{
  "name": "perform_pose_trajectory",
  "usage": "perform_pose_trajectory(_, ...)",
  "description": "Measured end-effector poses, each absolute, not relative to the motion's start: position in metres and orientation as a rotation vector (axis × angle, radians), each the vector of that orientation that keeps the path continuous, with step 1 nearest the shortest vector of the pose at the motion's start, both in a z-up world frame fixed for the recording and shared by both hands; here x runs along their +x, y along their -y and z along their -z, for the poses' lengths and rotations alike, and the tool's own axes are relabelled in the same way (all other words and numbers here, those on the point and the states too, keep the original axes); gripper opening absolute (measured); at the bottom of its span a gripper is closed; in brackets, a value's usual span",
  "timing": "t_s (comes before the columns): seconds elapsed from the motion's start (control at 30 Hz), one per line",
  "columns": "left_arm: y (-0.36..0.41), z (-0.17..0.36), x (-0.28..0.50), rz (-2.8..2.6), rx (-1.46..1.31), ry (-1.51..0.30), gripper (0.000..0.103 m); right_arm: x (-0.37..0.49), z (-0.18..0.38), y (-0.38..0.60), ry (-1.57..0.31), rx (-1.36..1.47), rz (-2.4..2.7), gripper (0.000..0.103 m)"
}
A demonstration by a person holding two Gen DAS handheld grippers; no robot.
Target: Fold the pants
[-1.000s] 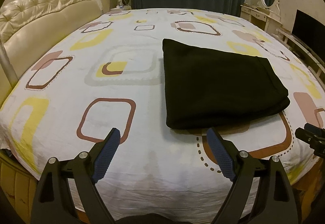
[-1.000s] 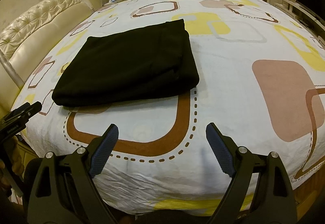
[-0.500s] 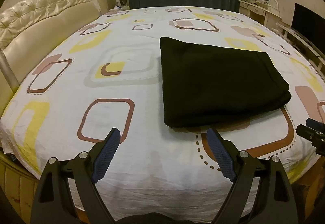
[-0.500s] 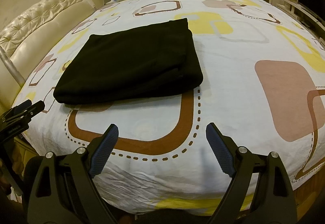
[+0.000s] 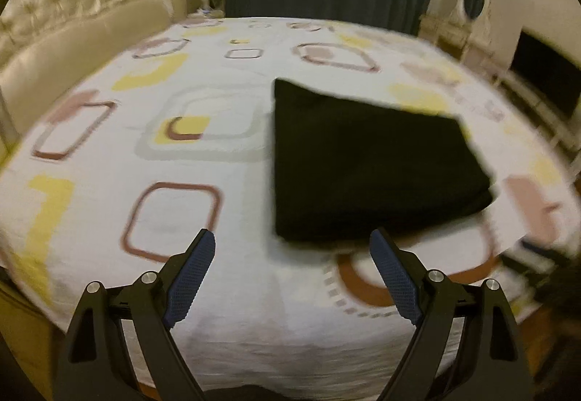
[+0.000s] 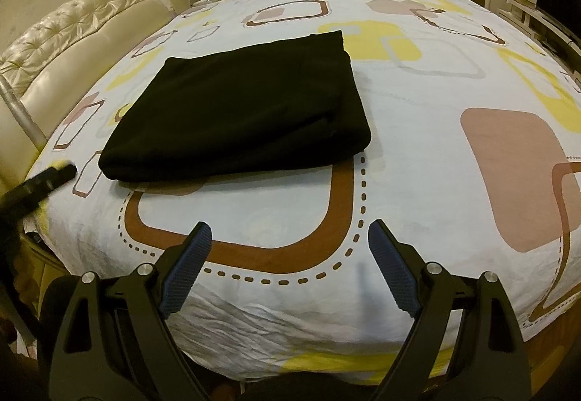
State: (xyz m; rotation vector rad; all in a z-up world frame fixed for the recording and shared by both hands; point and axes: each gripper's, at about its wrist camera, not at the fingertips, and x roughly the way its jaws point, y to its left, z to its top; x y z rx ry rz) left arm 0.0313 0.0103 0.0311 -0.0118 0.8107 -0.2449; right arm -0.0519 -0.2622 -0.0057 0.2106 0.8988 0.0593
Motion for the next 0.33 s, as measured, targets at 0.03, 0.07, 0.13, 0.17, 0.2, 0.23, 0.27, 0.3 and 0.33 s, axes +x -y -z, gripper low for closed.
perform_pose_trajectory(0.03,-0.012,-0.038,0.033,0.245,-0.017,-0.793,0.086,-0.052,0.006,0.262,-0.902,0.216,-0.063,0.088)
perform_pose_trajectory(0.07,-0.013,-0.044,0.035,0.236,-0.007,-0.773,0.086,-0.052,0.007,0.263,-0.909,0.225,-0.068,0.088)
perform_pose_trajectory(0.13,-0.019,-0.051,0.041,0.205,-0.002,-0.755,0.086,-0.052,0.002,0.265,-0.909,0.246,-0.083,0.088)
perform_pose_trajectory(0.17,-0.027,-0.055,0.048,0.200,-0.015,-0.752,0.086,-0.052,-0.002,0.267,-0.900,0.255,-0.086,0.088)
perform_pose_trajectory(0.2,-0.035,-0.057,0.058,0.188,-0.013,-0.748,0.086,-0.051,-0.009,0.270,-0.886,0.268,-0.094,0.088)
perform_pose_trajectory(0.23,-0.042,-0.058,0.069,0.145,0.003,-0.741,0.086,-0.049,-0.015,0.273,-0.871,0.279,-0.103,0.088)
perform_pose_trajectory(0.27,-0.052,-0.059,0.085,0.084,0.030,-0.720,0.086,-0.043,-0.023,0.278,-0.852,0.284,-0.107,0.089)
perform_pose_trajectory(0.3,-0.061,-0.060,0.101,0.033,0.049,-0.702,0.086,-0.037,-0.030,0.284,-0.832,0.286,-0.099,0.094)
perform_pose_trajectory(0.33,-0.069,-0.059,0.119,-0.006,0.056,-0.690,0.086,-0.026,-0.037,0.293,-0.809,0.292,-0.081,0.094)
